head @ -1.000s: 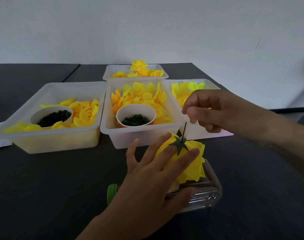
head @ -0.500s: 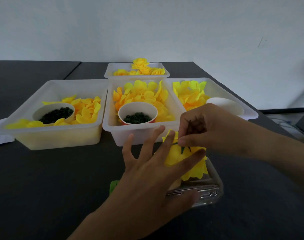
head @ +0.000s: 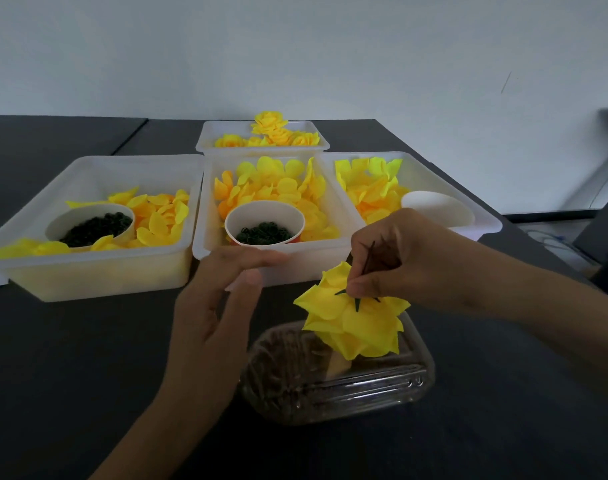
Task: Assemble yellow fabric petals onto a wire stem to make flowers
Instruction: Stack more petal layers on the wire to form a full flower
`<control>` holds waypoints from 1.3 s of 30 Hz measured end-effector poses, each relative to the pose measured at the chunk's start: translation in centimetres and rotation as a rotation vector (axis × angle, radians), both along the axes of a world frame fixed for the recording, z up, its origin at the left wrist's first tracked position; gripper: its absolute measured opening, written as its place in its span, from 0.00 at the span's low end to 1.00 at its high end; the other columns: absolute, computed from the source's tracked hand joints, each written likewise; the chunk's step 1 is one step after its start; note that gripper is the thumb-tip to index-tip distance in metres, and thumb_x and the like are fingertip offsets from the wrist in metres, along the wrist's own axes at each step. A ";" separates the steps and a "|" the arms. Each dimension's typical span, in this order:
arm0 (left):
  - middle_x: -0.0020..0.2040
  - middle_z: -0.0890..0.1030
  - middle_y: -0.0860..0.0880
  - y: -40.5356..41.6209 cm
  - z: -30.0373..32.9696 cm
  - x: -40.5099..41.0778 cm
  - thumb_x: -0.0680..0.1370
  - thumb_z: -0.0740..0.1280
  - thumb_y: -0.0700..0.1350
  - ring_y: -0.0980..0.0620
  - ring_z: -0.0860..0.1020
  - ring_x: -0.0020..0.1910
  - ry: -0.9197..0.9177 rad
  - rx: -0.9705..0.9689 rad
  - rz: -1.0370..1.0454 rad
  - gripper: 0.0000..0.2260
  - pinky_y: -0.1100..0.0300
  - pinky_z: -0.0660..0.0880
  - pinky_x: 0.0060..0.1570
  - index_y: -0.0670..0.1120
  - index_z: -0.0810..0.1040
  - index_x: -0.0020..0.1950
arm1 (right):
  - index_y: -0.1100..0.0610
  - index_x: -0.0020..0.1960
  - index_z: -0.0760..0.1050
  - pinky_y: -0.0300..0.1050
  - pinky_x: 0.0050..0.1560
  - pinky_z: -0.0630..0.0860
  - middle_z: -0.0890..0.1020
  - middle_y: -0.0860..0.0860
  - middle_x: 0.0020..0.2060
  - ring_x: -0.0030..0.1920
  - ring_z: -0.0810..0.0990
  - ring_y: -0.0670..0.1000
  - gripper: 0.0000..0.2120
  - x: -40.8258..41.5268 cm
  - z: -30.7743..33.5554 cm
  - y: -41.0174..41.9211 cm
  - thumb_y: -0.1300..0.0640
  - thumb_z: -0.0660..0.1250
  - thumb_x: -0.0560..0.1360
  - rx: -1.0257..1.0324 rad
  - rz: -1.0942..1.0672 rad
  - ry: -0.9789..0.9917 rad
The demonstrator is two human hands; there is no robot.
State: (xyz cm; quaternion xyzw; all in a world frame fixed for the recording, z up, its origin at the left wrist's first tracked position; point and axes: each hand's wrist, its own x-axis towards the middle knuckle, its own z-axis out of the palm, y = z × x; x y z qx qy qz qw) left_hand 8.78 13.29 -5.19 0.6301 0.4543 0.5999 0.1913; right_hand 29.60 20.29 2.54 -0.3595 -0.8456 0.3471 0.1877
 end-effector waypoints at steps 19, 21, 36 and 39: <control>0.43 0.76 0.56 0.1 1.4 2.8 0.73 0.67 0.55 0.54 0.74 0.50 0.224 -0.018 0.057 0.07 0.66 0.70 0.47 0.57 0.82 0.47 | 0.51 0.34 0.79 0.37 0.30 0.73 0.82 0.46 0.29 0.29 0.77 0.43 0.09 -0.2 0.5 -1.2 0.48 0.75 0.67 0.258 -0.227 -0.127; 0.43 0.76 0.57 0.3 1.5 3.0 0.73 0.68 0.55 0.54 0.73 0.50 0.248 -0.011 0.071 0.07 0.63 0.71 0.48 0.58 0.82 0.47 | 0.51 0.34 0.80 0.36 0.31 0.73 0.81 0.46 0.29 0.30 0.78 0.42 0.07 -0.3 0.6 -1.4 0.50 0.75 0.68 0.254 -0.222 -0.132; 0.37 0.74 0.55 0.4 3.5 4.8 0.70 0.77 0.44 0.50 0.69 0.42 0.500 -0.032 0.192 0.04 0.49 0.69 0.39 0.51 0.83 0.39 | 0.53 0.32 0.77 0.46 0.36 0.77 0.81 0.52 0.32 0.34 0.78 0.49 0.11 -1.0 -0.1 -2.2 0.59 0.75 0.71 0.212 -0.271 -0.109; 0.37 0.75 0.54 0.5 4.1 5.1 0.69 0.77 0.44 0.49 0.71 0.42 0.587 -0.032 0.213 0.04 0.50 0.70 0.38 0.50 0.83 0.37 | 0.49 0.30 0.74 0.37 0.32 0.71 0.80 0.50 0.31 0.32 0.76 0.45 0.15 -1.1 -0.2 -2.1 0.59 0.74 0.71 0.216 -0.293 -0.128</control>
